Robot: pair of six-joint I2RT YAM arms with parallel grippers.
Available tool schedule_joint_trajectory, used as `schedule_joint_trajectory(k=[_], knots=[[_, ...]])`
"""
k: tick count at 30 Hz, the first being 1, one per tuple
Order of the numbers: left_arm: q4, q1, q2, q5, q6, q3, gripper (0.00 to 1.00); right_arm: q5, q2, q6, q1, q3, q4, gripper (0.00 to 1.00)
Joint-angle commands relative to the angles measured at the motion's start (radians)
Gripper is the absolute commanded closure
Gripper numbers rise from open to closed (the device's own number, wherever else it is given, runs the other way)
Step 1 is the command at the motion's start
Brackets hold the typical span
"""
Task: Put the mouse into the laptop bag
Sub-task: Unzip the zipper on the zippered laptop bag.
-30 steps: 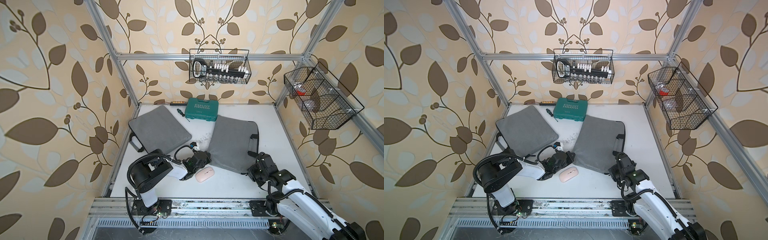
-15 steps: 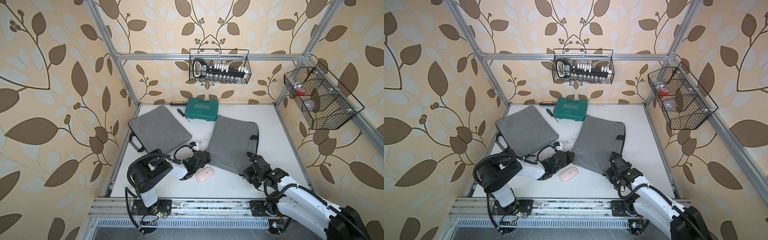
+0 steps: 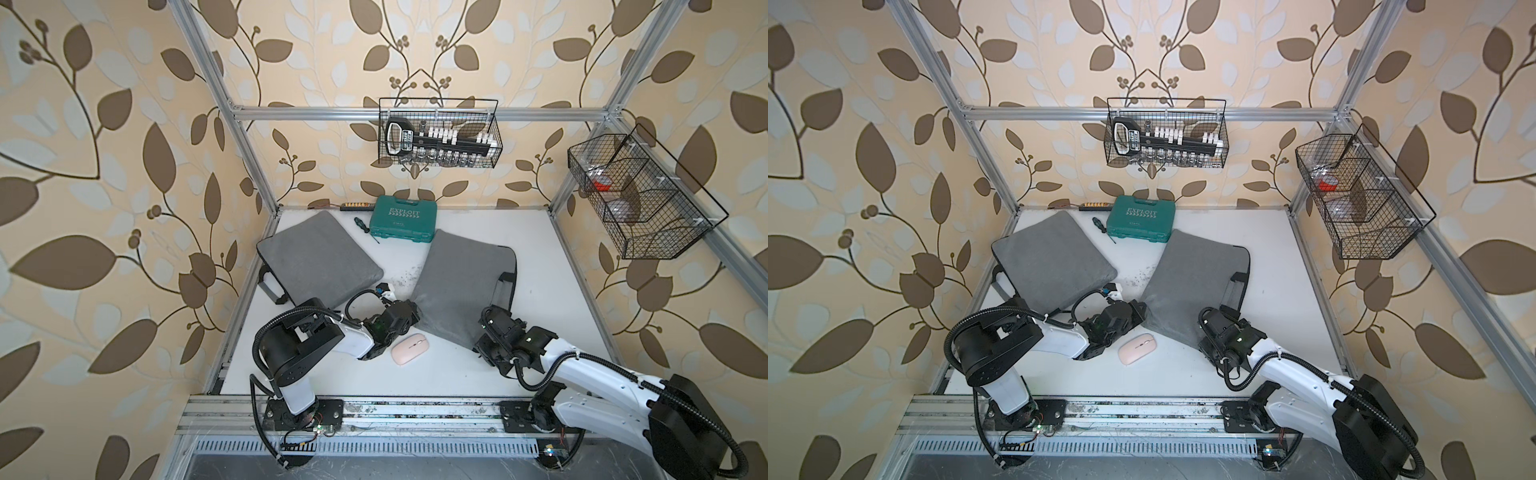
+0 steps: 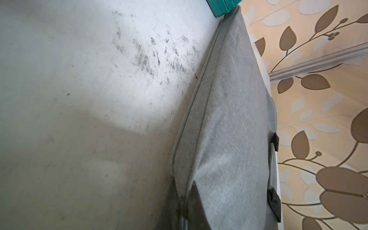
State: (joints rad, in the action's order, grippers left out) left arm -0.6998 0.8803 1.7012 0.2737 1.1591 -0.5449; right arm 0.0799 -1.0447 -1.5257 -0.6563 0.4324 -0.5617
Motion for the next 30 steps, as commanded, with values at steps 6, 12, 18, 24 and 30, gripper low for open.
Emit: schedule_joint_trajectory(k=[6, 12, 18, 24, 30], knots=[[0.013, 0.043, -0.198, -0.012, 0.067, 0.052, 0.08, 0.041, 0.107, -0.136, 0.004, -0.007, 0.059, 1.0], [0.039, 0.141, -0.201, -0.017, 0.113, 0.045, 0.01, -0.058, 0.181, -0.069, 0.133, -0.081, 0.155, 1.0], [0.013, 0.143, -0.087, -0.051, 0.141, -0.015, 0.01, -0.143, 0.254, 0.058, 0.276, -0.096, 0.188, 1.0], [0.151, 0.143, -0.141, 0.025, 0.244, 0.018, 0.01, -0.207, 0.267, 0.161, 0.427, -0.094, 0.201, 1.0], [0.39, 0.145, -0.295, 0.05, 0.296, 0.021, 0.01, -0.302, 0.118, 0.259, 0.508, -0.07, 0.273, 1.0]])
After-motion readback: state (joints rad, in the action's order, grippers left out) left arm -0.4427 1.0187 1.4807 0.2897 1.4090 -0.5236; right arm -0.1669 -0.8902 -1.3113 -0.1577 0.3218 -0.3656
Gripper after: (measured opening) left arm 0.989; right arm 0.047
